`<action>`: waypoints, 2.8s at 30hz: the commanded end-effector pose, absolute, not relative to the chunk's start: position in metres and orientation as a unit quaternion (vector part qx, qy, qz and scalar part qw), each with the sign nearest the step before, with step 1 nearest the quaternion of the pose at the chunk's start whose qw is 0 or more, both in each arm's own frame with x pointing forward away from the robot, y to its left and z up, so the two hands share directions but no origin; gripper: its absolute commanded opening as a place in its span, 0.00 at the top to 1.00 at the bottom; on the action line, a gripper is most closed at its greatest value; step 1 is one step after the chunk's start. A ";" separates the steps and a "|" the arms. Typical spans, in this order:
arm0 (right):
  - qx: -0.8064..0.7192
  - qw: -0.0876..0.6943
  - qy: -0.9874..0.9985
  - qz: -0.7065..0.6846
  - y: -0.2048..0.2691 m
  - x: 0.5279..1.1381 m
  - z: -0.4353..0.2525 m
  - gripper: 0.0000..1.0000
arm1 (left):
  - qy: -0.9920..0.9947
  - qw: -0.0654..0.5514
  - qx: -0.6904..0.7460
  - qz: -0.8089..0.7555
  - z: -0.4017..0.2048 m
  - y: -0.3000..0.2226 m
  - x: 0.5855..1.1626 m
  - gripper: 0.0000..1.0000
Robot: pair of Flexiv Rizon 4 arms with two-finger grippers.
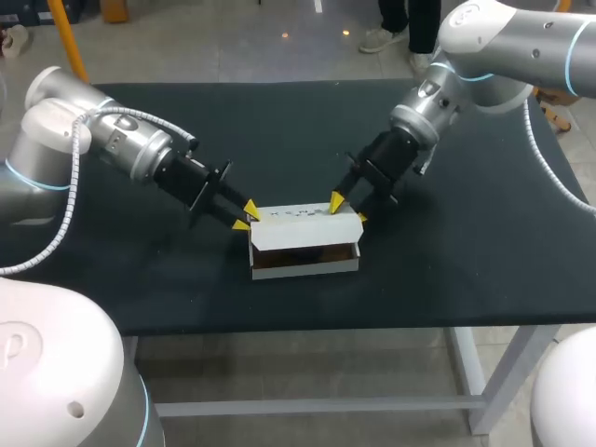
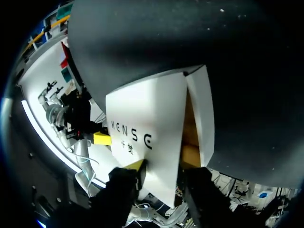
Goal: Assemble the packaging by folding the flat box into shape, placing the metal phone stand inside, and closing the box properly
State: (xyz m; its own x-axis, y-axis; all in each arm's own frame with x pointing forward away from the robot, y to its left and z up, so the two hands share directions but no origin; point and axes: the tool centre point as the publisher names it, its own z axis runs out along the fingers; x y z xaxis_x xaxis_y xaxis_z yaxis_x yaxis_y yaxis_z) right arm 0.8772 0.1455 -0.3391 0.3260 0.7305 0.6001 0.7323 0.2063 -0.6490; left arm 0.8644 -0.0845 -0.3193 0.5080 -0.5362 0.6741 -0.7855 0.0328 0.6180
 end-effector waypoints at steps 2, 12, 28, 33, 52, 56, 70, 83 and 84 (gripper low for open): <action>-0.633 0.512 -0.580 0.000 0.145 0.874 -0.342 0.56 | -0.483 0.533 0.685 0.116 -0.324 -0.083 0.865 0.76; -0.638 0.502 -0.583 0.005 0.142 0.875 -0.350 0.54 | -0.485 0.531 0.684 0.120 -0.327 -0.076 0.861 0.72; -0.637 0.496 -0.590 0.007 0.140 0.872 -0.352 0.53 | -0.503 0.504 0.691 0.123 -0.324 -0.076 0.857 0.56; -0.638 0.492 -0.592 0.008 0.139 0.870 -0.352 0.52 | -0.512 0.490 0.695 0.125 -0.320 -0.075 0.855 0.49; -0.636 0.478 -0.606 0.016 0.137 0.867 -0.351 0.35 | -0.581 0.389 0.698 0.154 -0.289 -0.073 0.850 0.00; -0.636 0.477 -0.606 0.016 0.137 0.868 -0.350 0.29 | -0.621 0.354 0.682 0.155 -0.281 -0.078 0.847 0.00; -0.636 0.477 -0.606 0.021 0.138 0.873 -0.352 0.34 | -0.671 0.298 0.661 0.153 -0.274 -0.088 0.843 0.00; -0.636 0.479 -0.605 0.022 0.139 0.873 -0.354 0.40 | -0.771 0.189 0.590 0.146 -0.258 -0.096 0.845 0.00; -0.636 0.479 -0.605 0.022 0.139 0.873 -0.354 0.38 | -0.787 0.171 0.574 0.146 -0.257 -0.097 0.845 0.00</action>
